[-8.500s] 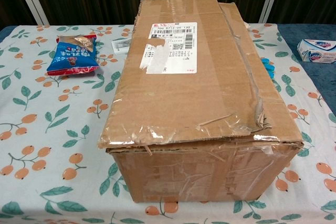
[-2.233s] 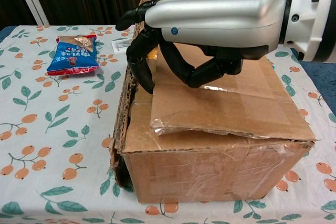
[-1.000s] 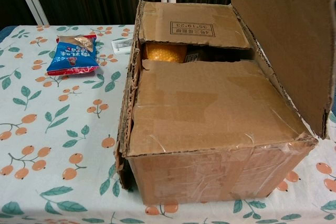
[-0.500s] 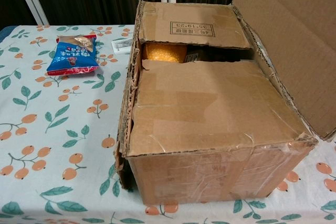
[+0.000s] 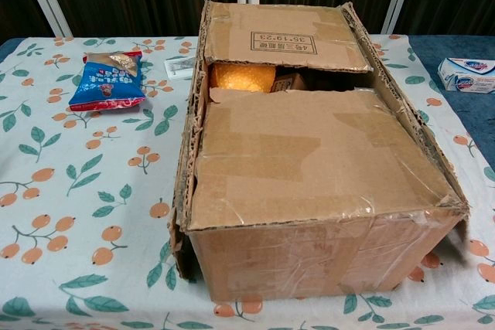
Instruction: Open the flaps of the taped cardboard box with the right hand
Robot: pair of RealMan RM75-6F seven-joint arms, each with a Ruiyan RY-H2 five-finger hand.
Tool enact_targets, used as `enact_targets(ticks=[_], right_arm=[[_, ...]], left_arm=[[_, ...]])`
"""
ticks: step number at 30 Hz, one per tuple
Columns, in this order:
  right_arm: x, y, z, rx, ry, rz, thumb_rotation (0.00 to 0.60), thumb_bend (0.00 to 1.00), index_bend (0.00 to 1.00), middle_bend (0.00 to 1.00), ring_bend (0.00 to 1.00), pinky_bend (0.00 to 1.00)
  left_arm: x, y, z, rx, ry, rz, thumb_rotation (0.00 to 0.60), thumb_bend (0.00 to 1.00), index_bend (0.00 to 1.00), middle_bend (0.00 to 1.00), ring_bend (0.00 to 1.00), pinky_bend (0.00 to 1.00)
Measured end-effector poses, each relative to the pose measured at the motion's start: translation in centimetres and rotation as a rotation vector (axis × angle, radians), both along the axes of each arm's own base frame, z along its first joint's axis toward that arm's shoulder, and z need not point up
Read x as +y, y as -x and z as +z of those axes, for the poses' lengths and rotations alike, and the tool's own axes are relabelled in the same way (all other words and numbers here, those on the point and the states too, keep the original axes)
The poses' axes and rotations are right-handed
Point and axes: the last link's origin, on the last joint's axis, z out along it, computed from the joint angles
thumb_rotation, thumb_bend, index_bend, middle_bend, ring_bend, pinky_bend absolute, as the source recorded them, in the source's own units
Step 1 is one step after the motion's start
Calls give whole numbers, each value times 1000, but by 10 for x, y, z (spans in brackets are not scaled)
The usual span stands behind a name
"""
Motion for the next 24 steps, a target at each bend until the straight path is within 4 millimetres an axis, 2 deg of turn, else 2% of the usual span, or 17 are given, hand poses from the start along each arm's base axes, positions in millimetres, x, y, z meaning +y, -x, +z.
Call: enact_targets(ticks=[2,4,7,11,14,18,24], right_arm=[[-3,-4,-3,-2,1,-4,600,525,19,96,0,0],[-7,-13,-10,2,2,-10,600,349,0,22,0,0],[-15,-28,-23,31,-1,-25,600,174,0,0,0,0],[-28,-49,-47,74,-4,-48,600,108,0,0,0,0],[-40,-65,-70,98,-1,-63,600,103,0,0,0,0],[-55,-85,-109,117,-16,-105,600,97,0,0,0,0],[-64,-119,-162,87,-83,-121,600,97,0,0,0,0]], left_arm=[[0,0,0,-4,-2,0,600,0,161,155,164,269],[-1,1,-1,-10,-4,0,600,0,161,155,164,269],[-2,3,-1,-16,-6,2,600,0,161,155,164,269],[-5,7,1,-20,-11,8,600,0,161,155,164,269],[-7,11,3,-25,-16,13,600,0,161,155,165,269],[-10,17,5,-31,-21,19,600,0,161,155,164,269],[-10,21,8,-42,-32,15,600,0,161,156,165,269]])
